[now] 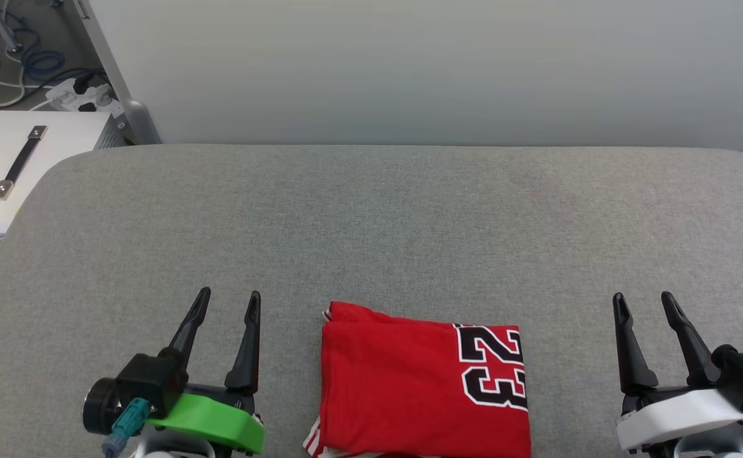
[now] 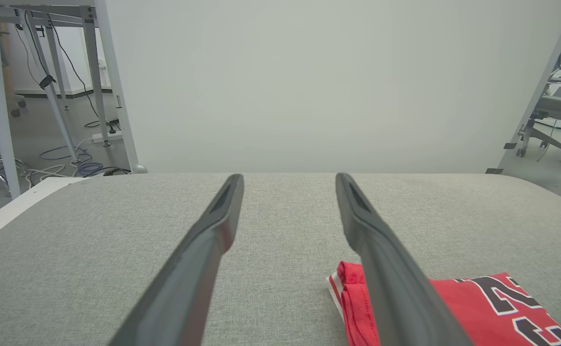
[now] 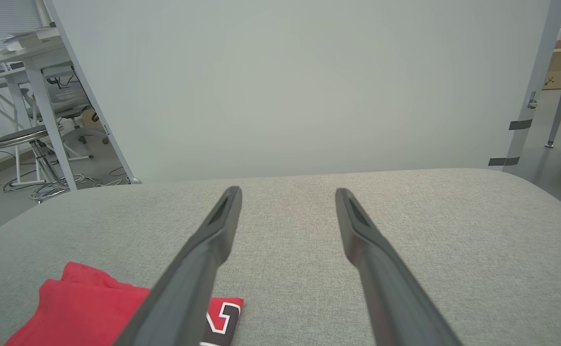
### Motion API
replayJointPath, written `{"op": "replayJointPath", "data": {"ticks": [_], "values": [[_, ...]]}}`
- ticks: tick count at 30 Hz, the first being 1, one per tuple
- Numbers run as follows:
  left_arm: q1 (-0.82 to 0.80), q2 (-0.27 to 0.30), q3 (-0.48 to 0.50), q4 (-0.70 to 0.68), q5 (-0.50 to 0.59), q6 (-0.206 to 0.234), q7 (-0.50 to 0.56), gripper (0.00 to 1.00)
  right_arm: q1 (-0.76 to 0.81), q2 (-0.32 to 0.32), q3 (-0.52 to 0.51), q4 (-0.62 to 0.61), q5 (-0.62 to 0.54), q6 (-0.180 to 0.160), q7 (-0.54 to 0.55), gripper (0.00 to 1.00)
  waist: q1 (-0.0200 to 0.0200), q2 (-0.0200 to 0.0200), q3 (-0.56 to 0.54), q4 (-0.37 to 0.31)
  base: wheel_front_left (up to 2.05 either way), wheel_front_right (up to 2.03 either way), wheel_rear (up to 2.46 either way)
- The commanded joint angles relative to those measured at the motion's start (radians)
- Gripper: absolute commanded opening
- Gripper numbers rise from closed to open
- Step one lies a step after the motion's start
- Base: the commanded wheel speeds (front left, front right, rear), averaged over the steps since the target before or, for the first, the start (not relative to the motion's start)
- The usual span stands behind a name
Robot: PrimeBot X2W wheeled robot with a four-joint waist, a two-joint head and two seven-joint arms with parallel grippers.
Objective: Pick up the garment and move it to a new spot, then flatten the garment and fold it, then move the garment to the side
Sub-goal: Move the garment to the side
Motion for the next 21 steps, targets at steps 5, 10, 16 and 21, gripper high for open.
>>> {"op": "replayJointPath", "data": {"ticks": [5, 10, 16, 21], "values": [[0.011, -0.005, -0.003, 0.000, 0.008, -0.003, -0.006, 1.00, 0.010, -0.003, 0.001, 0.005, 0.009, -0.001, 0.017, 1.00, 0.0000, 0.0000, 0.006, 0.004, 0.00, 0.00, 0.00], [0.006, -0.006, -0.010, 0.002, 0.008, -0.003, -0.006, 1.00, 0.008, -0.023, 0.018, -0.012, 0.023, -0.001, 0.084, 1.00, 0.0000, 0.0000, 0.020, 0.012, 0.00, 0.00, 0.00], [-0.014, -0.001, -0.018, -0.001, 0.006, -0.003, -0.006, 1.00, -0.010, -0.060, 0.081, -0.040, 0.106, -0.001, 0.418, 1.00, 0.0000, 0.0000, 0.060, 0.029, 0.00, 0.00, 0.00], [-0.039, 0.002, -0.036, 0.006, 0.003, -0.003, -0.006, 1.00, -0.027, -0.050, 0.089, -0.095, 0.190, -0.001, 0.745, 1.00, 0.0000, 0.0000, 0.103, 0.049, 0.00, 0.00, 0.00]]}}
